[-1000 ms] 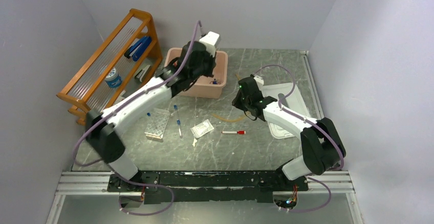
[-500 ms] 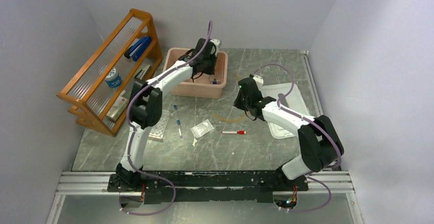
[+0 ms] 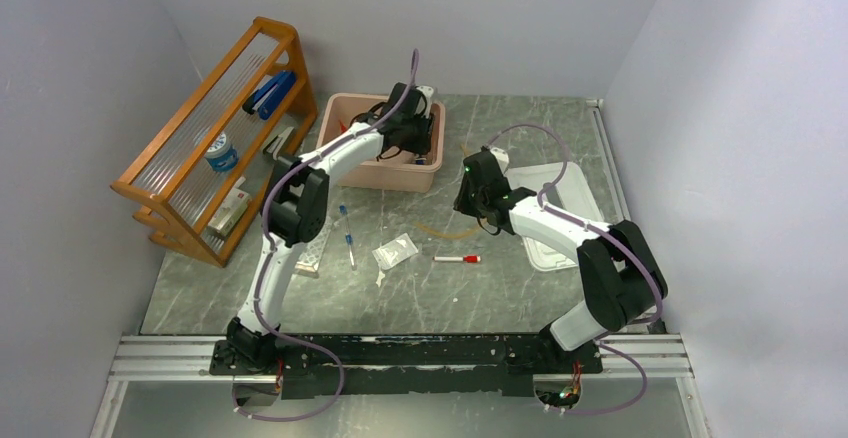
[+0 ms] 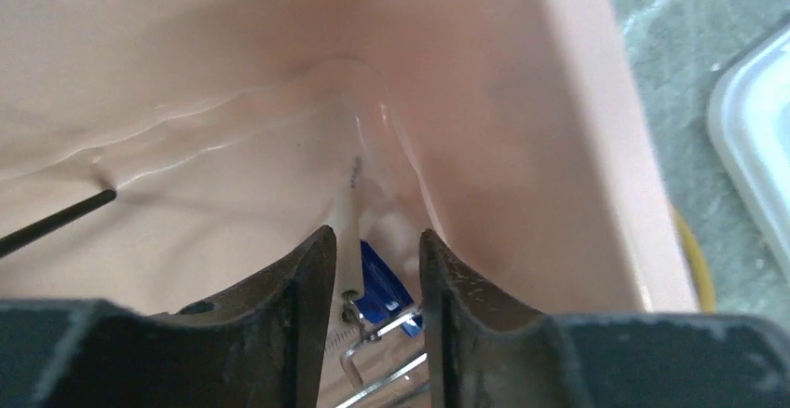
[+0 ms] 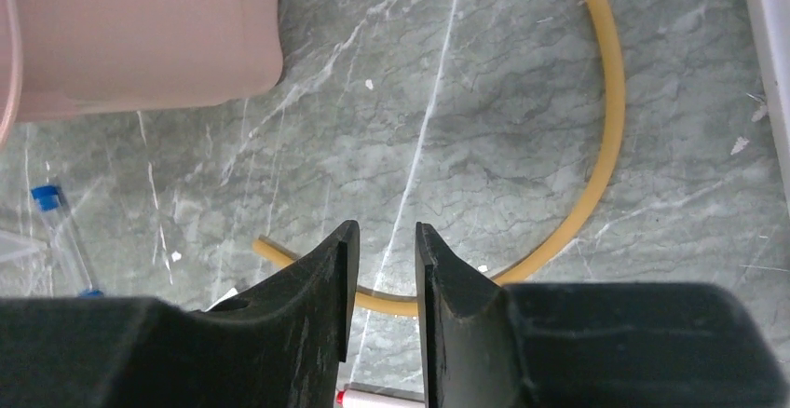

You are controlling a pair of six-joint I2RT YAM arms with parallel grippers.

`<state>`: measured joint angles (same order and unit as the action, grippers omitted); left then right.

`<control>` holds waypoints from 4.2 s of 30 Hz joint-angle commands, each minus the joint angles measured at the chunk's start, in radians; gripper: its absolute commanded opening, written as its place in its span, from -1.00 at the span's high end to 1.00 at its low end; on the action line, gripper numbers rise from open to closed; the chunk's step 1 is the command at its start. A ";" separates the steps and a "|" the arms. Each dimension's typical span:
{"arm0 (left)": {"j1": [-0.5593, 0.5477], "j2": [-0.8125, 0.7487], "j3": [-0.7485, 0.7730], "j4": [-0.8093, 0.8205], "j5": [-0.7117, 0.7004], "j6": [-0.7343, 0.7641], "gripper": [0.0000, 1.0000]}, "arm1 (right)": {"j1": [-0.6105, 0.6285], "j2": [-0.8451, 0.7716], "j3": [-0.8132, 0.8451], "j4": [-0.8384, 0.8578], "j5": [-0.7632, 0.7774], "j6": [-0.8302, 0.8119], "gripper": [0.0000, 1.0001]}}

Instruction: Organize the chemistry lab equipment

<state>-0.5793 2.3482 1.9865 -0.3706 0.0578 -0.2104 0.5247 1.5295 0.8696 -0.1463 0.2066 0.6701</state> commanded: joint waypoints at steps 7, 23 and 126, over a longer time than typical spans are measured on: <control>0.010 -0.293 -0.072 -0.025 0.052 -0.028 -0.03 | 0.097 0.091 0.157 -0.071 -0.067 -0.135 0.24; 0.081 -0.944 -0.878 -0.098 0.124 -0.292 -0.41 | 0.223 0.255 0.252 -0.158 -0.200 -0.044 0.08; -0.135 -1.323 -1.132 -0.289 -0.576 -0.681 0.04 | 0.428 0.358 0.601 -0.501 -0.056 -0.242 -0.15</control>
<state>-0.7303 1.1145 0.8215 -0.5430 -0.3454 -0.8585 0.8936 1.8053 1.3899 -0.5175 0.1356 0.4896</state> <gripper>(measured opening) 0.474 0.559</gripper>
